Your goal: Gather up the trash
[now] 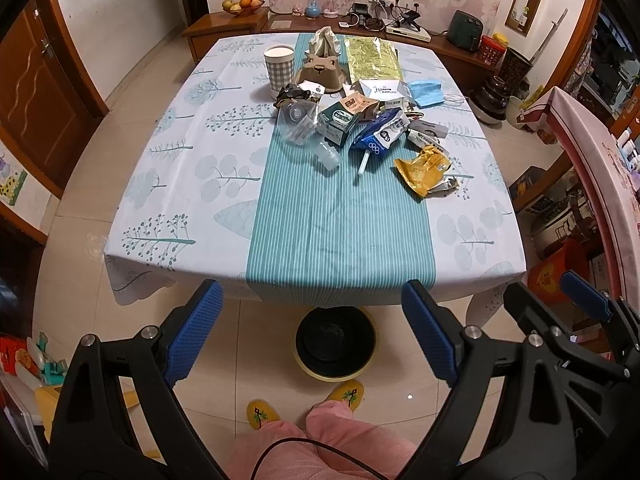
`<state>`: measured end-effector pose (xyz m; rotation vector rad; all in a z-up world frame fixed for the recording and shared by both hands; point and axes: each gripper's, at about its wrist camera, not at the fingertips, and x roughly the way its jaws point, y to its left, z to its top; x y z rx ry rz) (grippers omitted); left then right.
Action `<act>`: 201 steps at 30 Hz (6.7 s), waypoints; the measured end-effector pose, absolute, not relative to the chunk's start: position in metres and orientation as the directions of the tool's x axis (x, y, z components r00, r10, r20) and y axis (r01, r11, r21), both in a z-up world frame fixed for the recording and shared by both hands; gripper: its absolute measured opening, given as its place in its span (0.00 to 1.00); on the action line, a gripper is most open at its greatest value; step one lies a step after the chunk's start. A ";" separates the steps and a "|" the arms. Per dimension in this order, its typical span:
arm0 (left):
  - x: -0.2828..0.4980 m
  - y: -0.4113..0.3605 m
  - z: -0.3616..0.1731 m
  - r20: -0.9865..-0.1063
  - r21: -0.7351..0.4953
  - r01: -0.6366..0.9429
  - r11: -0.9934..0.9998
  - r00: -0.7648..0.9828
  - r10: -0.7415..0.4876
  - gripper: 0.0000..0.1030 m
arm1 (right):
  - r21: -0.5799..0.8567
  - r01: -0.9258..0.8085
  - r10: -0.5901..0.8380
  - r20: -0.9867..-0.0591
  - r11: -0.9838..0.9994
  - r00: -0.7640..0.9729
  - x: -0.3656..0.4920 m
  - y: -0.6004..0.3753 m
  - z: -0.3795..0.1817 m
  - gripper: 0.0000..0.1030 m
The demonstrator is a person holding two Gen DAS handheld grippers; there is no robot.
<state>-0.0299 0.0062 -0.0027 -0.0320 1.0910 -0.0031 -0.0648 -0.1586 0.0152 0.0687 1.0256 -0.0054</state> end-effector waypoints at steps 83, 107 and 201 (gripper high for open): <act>0.284 -0.037 -0.072 -0.945 -0.139 0.573 0.807 0.167 -0.281 0.84 | 0.238 0.620 0.020 -0.941 0.747 0.338 0.189 -0.213 -0.155 0.55; 0.347 -0.144 -0.110 -0.968 -0.210 0.672 0.710 -0.039 -0.250 0.75 | 0.385 0.595 0.081 -0.877 0.706 0.473 0.179 -0.257 -0.111 0.10; -0.071 -0.021 -0.265 -0.968 -0.146 0.143 0.979 0.183 -0.171 0.04 | 0.331 -0.060 0.336 -0.912 0.942 0.236 -0.101 -0.168 -0.277 0.10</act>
